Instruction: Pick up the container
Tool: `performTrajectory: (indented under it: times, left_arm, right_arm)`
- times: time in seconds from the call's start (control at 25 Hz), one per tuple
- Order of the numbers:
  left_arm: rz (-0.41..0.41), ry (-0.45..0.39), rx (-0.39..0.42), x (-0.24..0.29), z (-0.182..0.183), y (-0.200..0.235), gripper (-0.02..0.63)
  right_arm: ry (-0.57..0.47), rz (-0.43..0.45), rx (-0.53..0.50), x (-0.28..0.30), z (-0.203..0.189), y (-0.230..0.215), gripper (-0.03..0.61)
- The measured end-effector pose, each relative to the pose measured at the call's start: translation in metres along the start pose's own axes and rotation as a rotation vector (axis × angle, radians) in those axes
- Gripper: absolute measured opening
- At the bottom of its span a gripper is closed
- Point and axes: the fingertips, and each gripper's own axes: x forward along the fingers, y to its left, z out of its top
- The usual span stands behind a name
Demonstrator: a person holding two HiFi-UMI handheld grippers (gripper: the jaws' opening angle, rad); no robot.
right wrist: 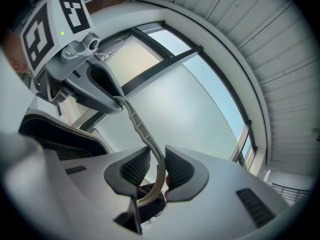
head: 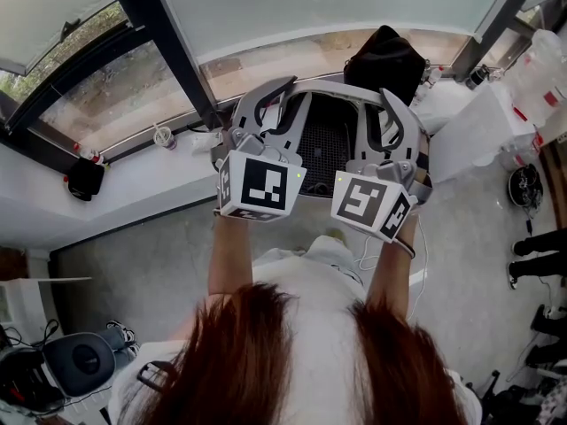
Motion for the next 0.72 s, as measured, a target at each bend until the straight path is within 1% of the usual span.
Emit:
performTrajectory:
  times: [0.32, 0.72]
  left_arm:
    - [0.0, -0.017, 0.007, -0.007, 0.008, -0.007, 0.084]
    - [-0.022, -0.026, 0.007, -0.015, 0.013, -0.021, 0.086]
  right_arm:
    - [-0.003, -0.015, 0.005, -0.013, -0.001, -0.005, 0.103]
    - [0.014, -0.03, 0.005, -0.03, -0.007, -0.007, 0.103]
